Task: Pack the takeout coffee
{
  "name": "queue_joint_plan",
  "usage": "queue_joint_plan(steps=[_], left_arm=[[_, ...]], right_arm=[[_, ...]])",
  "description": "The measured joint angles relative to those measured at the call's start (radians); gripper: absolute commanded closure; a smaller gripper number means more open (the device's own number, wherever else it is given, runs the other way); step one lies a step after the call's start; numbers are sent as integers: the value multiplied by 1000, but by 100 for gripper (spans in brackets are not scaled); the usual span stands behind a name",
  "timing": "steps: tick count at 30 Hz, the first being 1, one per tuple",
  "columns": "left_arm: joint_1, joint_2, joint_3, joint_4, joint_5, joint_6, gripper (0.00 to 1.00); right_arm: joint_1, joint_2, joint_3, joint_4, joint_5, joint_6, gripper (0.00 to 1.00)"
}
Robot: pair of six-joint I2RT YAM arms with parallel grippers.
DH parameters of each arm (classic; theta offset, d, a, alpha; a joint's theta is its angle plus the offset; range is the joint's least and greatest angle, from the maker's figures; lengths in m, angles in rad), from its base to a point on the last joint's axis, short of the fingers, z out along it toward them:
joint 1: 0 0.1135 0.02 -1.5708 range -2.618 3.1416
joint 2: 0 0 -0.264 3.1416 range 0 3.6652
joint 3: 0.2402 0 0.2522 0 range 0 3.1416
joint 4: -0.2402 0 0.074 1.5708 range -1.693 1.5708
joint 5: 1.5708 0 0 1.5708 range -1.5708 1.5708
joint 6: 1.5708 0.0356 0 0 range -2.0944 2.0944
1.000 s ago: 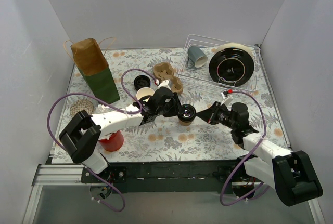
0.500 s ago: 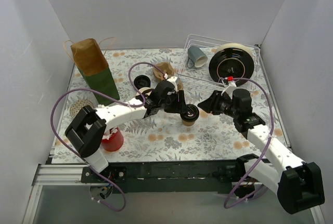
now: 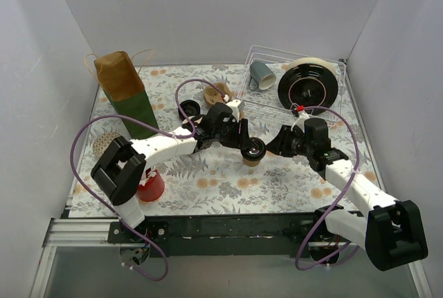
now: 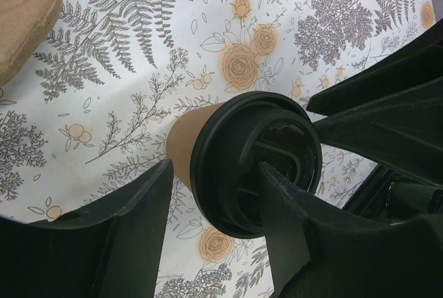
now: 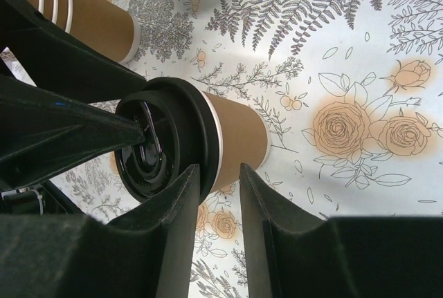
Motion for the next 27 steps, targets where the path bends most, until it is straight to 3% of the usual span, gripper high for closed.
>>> queue_joint_plan(steps=[8,22,27], left_arm=[[3,11,2,25,19,4,54],[10,35,-17,112,48,-25,60],[14,36,-27,134,47,-37,57]], right_arm=[[-4,11,-3,20,-18,-5,73],[-6,-44,-182,286,-18,56,84],[-6,-41,-213,357,-9,82,83]])
